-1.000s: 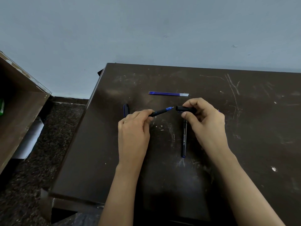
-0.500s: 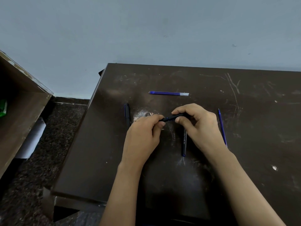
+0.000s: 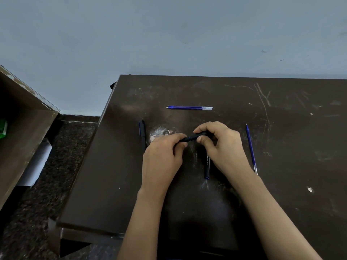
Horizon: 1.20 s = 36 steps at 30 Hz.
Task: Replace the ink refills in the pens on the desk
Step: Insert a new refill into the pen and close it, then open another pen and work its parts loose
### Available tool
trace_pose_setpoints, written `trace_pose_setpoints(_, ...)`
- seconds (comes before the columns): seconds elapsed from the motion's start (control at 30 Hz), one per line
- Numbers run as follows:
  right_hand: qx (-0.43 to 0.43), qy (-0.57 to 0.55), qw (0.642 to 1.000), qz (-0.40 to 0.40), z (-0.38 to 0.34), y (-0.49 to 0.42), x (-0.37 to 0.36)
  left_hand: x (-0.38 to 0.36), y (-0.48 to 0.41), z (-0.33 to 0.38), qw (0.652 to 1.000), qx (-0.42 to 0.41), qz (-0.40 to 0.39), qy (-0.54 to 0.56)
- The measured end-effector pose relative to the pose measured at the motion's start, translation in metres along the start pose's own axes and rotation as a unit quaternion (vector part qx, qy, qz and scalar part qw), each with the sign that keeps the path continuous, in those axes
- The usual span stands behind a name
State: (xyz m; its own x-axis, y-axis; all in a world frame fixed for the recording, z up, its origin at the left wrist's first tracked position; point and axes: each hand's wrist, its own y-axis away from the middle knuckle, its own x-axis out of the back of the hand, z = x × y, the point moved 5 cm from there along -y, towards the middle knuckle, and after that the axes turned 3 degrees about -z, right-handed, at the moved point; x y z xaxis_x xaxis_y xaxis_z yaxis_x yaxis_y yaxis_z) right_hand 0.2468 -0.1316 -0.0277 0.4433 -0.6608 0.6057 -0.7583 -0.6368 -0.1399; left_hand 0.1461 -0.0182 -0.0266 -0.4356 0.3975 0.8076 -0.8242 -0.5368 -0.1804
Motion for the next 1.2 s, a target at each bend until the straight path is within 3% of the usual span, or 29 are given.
trace_pose_setpoints(0.2, -0.091, -0.003, 0.994, 0.069, 0.012, 0.003, 0.011, -0.013, -0.001, 0.011, 0.997, 0.068, 0.005, 0.022)
trace_pose_setpoints(0.4, -0.142, 0.005, 0.989, 0.046, 0.028, 0.008, 0.012, -0.023, 0.002, 0.015, 0.987, 0.157, -0.007, -0.029)
trace_pose_setpoints(0.73, -0.146, 0.006, 0.989, 0.023, 0.034, 0.007, 0.003, -0.035, -0.002, 0.023, 0.989, 0.128, -0.072, -0.025)
trace_pose_setpoints(1.2, -0.148, -0.006, 0.988, 0.032, 0.033, 0.007, 0.0, -0.035, -0.002, 0.025, 0.99, 0.114, -0.087, -0.009)
